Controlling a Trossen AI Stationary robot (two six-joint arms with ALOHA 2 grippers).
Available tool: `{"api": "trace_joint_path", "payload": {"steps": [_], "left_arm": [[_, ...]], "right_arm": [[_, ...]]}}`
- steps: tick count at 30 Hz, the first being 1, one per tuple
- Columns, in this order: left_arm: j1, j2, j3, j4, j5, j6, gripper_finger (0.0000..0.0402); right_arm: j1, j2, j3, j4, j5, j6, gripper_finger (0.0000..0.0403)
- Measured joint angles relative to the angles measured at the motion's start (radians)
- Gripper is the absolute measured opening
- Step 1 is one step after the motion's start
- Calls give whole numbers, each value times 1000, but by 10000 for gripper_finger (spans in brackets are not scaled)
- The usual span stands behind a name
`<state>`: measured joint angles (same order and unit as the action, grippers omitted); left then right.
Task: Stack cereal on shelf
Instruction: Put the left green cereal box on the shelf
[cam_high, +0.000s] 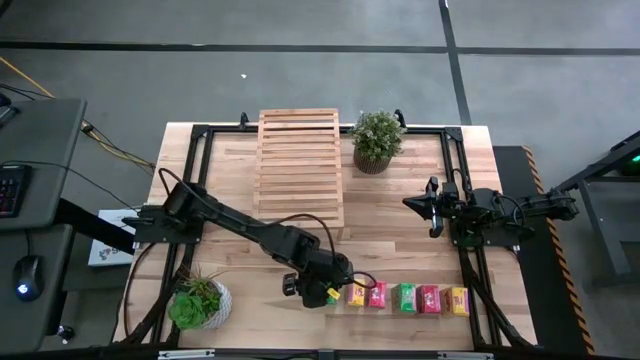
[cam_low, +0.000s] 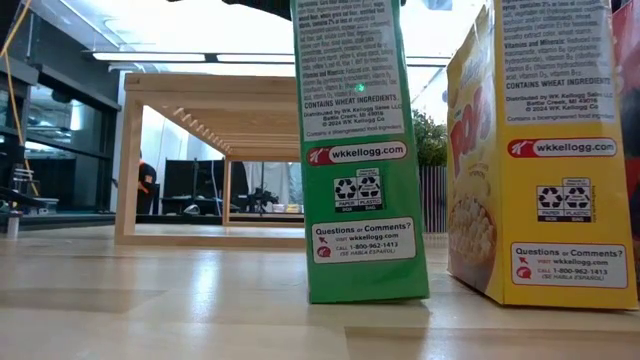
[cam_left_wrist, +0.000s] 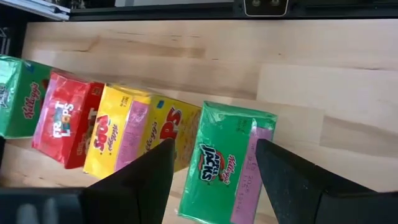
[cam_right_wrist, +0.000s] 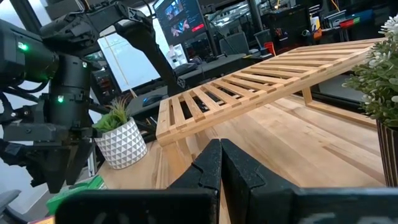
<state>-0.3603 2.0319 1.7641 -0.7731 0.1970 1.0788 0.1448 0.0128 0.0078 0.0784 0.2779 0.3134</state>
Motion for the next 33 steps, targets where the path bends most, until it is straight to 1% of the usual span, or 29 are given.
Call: {"api": "trace_joint_path", "payload": {"steps": [9, 12, 16, 21, 24, 31, 33], "left_arm": [[0, -27, 0, 44, -5, -24, 218], [0, -42, -1, 32, -7, -91, 218], [-9, -67, 0, 52, -65, -167, 218], [-11, -67, -1, 90, -149, -315, 218], [-10, -67, -1, 87, -192, -366, 218], [-10, -67, -1, 83, -173, -371, 223], [-10, -67, -1, 81, -140, -374, 231]], "right_arm": [[0, 0, 0, -1, 0, 0, 0], [0, 0, 0, -4, 0, 0, 0], [0, 0, 0, -16, 0, 0, 0], [0, 1, 0, -19, 0, 0, 0], [0, 1, 0, -19, 0, 0, 0], [0, 1, 0, -19, 0, 0, 0], [0, 1, 0, -19, 0, 0, 0]]}}
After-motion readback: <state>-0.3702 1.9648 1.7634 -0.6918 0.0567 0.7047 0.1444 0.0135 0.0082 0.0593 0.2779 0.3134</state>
